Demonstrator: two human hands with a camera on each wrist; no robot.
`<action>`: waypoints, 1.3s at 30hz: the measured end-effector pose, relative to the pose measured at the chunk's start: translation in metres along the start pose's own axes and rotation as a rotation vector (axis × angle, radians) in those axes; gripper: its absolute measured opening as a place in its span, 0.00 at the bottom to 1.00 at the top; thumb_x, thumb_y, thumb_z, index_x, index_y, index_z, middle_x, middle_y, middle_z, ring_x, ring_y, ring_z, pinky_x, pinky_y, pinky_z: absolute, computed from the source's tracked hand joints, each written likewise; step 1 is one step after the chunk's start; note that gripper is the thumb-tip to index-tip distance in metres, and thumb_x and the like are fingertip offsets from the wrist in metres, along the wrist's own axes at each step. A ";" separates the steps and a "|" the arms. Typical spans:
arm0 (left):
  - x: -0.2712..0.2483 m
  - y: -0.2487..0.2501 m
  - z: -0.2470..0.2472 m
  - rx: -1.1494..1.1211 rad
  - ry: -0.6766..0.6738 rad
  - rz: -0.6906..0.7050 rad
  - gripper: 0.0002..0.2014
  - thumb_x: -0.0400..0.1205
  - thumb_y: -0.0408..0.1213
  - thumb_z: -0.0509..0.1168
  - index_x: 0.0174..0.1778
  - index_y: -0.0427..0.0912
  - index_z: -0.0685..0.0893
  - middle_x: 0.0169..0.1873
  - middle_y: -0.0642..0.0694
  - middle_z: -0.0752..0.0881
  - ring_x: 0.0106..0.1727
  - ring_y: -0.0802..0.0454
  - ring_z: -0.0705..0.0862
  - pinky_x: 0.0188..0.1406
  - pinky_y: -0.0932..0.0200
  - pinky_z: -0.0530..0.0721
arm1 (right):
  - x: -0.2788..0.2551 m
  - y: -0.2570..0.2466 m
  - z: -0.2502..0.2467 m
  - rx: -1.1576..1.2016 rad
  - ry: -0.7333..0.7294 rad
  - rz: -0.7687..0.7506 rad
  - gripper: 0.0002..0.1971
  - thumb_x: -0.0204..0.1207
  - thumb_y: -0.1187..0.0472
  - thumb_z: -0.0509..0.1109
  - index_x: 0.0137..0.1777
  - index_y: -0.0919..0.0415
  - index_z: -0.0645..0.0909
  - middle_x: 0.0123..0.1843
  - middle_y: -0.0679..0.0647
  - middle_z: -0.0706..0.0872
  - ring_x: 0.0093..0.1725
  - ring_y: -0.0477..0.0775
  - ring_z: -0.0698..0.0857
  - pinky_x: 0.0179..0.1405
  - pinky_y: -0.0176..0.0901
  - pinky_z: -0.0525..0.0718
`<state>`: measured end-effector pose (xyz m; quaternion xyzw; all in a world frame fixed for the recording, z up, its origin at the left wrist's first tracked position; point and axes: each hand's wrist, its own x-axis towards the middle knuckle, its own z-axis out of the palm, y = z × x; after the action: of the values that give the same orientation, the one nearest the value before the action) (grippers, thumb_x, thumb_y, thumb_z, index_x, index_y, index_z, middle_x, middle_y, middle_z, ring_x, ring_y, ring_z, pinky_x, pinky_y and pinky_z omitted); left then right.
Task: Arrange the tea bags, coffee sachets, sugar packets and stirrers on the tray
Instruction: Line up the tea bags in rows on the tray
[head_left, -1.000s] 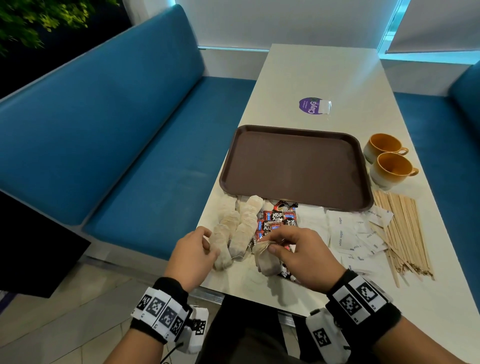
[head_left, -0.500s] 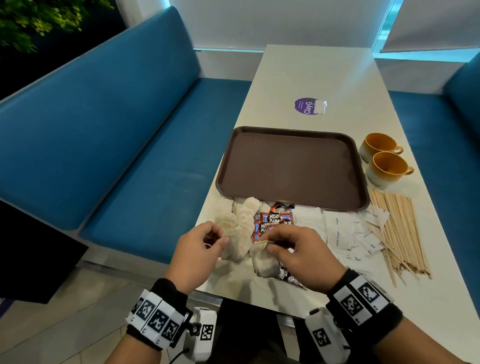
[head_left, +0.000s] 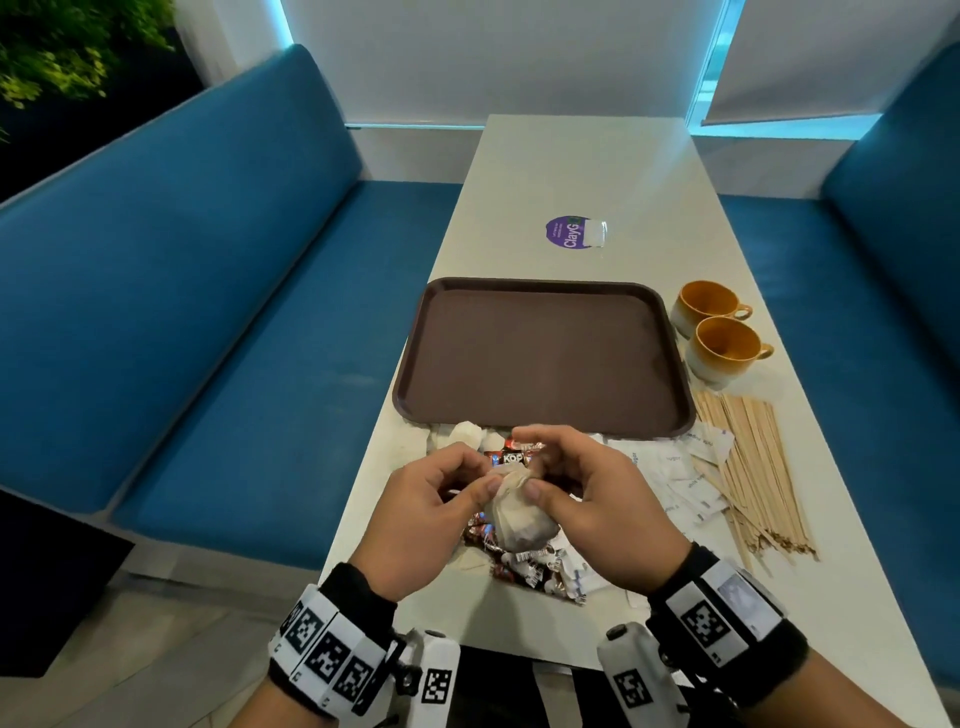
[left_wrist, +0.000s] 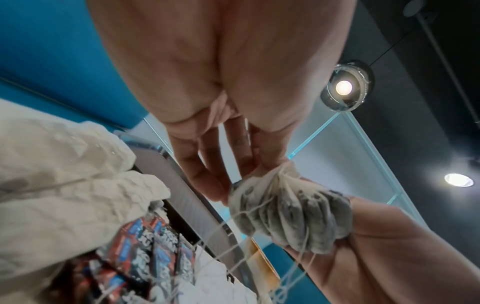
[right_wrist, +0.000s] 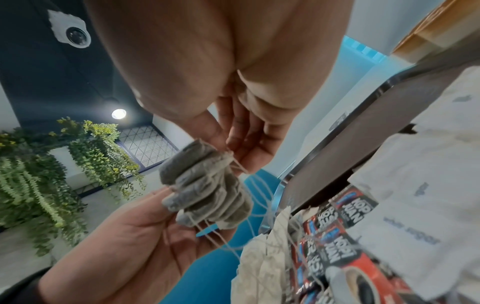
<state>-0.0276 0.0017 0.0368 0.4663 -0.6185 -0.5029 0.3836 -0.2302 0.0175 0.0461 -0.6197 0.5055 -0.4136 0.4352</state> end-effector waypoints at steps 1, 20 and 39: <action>0.003 0.001 0.002 -0.010 -0.023 0.012 0.03 0.84 0.37 0.72 0.44 0.45 0.88 0.37 0.48 0.88 0.40 0.52 0.85 0.47 0.46 0.85 | 0.000 0.001 -0.003 -0.025 0.005 0.000 0.22 0.78 0.73 0.75 0.64 0.47 0.88 0.46 0.47 0.89 0.49 0.49 0.89 0.56 0.45 0.88; 0.093 0.014 0.021 -0.398 -0.155 -0.079 0.15 0.79 0.31 0.71 0.62 0.46 0.88 0.53 0.36 0.90 0.53 0.43 0.89 0.53 0.46 0.89 | 0.081 -0.013 -0.045 0.027 0.048 0.007 0.10 0.79 0.70 0.77 0.56 0.57 0.91 0.49 0.50 0.95 0.52 0.50 0.93 0.58 0.51 0.91; 0.141 0.005 -0.024 -0.515 0.103 -0.252 0.12 0.76 0.40 0.77 0.53 0.38 0.90 0.40 0.37 0.91 0.33 0.40 0.80 0.23 0.57 0.81 | 0.168 -0.011 -0.030 0.014 0.011 0.065 0.03 0.77 0.63 0.80 0.48 0.55 0.94 0.41 0.49 0.95 0.39 0.41 0.91 0.42 0.34 0.85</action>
<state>-0.0437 -0.1398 0.0477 0.4517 -0.3874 -0.6625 0.4550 -0.2312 -0.1511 0.0769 -0.5976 0.5249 -0.4060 0.4500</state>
